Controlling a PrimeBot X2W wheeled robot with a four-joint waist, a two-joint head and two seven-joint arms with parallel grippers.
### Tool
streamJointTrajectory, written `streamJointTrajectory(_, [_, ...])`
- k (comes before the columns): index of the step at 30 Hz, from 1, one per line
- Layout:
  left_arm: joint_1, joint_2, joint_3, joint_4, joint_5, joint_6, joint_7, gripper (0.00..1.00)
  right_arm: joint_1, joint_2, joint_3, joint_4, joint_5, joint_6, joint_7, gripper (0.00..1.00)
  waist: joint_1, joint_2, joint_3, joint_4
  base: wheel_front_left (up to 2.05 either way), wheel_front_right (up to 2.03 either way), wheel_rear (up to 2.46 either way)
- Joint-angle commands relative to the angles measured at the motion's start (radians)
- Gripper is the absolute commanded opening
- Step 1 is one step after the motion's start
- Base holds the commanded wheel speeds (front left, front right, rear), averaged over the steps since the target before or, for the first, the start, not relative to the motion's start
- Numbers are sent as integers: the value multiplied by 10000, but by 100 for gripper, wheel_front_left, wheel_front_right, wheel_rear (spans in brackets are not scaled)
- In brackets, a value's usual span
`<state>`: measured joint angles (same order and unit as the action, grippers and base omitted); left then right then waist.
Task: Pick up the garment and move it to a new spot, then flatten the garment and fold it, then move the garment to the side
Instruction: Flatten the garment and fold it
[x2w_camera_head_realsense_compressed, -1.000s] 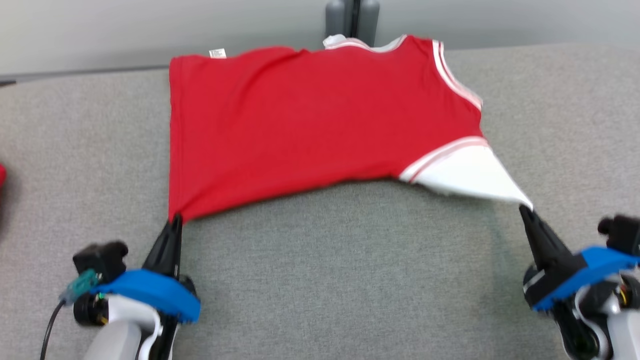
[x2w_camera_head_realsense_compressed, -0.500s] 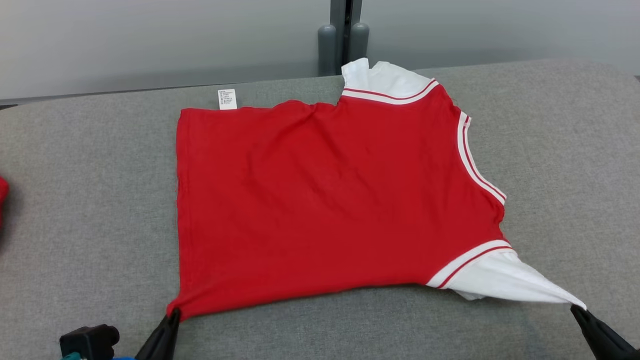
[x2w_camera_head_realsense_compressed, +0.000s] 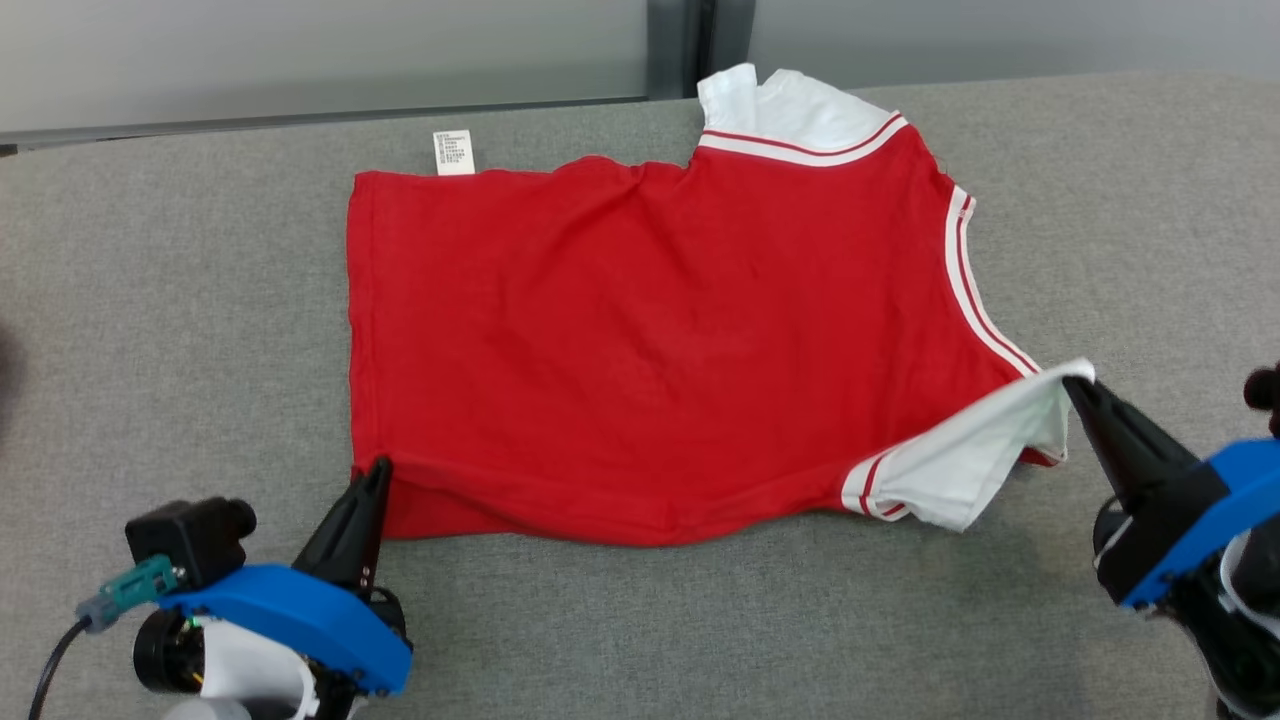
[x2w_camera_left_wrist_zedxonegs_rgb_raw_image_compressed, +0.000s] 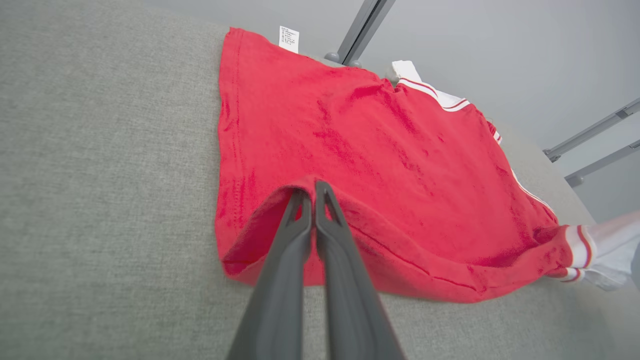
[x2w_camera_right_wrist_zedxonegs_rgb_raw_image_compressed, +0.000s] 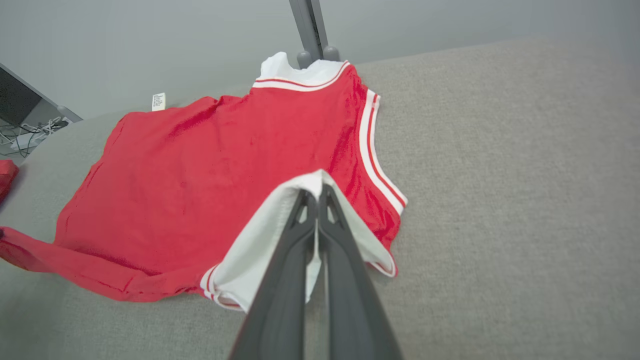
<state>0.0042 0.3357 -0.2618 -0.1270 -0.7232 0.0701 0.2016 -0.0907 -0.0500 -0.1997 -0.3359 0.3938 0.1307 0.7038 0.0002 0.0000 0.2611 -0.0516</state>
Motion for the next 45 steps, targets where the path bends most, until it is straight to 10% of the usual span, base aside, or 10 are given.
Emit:
streamJointTrajectory(1, [-461,-68,47,165,31,63,17,0,-570,-35,51,227,-142,2,38,0,-2,0,119,83,0,0,0])
streamJointTrajectory(17, [-3250,-631,-186,3195,513,-139,-648,0,-4816,-1367,973,4380,-457,2,-1309,0,-2,0,1185,598,0,0,0])
streamJointTrajectory(18, [-3317,-677,-234,3296,527,-187,-689,4,-4936,-1371,1048,4515,-401,2,-1483,80,-2,0,1204,630,0,0,0])
streamJointTrajectory(19, [-3360,-715,-301,3408,481,-287,-675,10,-5036,-1375,1143,4640,-321,2,-1662,100,-2,0,1213,655,0,0,0])
streamJointTrajectory(21, [-3423,-703,-342,3591,479,-390,-728,38,-5203,-1465,1264,4840,-254,2,-2094,100,-2,0,1211,686,0,0,0])
streamJointTrajectory(22, [-3453,-689,-364,3672,539,-399,-765,100,-5308,-1491,1328,4897,-210,2,-2400,100,-2,0,1195,697,0,0,0])
streamJointTrajectory(28, [-3089,-628,-487,3986,840,-418,-1385,100,-5176,-1646,1474,5342,-45,2,-3865,100,-2,0,725,738,0,0,0])
streamJointTrajectory(45, [-2687,-619,-1532,5131,1975,409,-962,100,-2545,-559,-219,5479,-2224,2,-3516,100,-2,0,533,427,0,0,0])
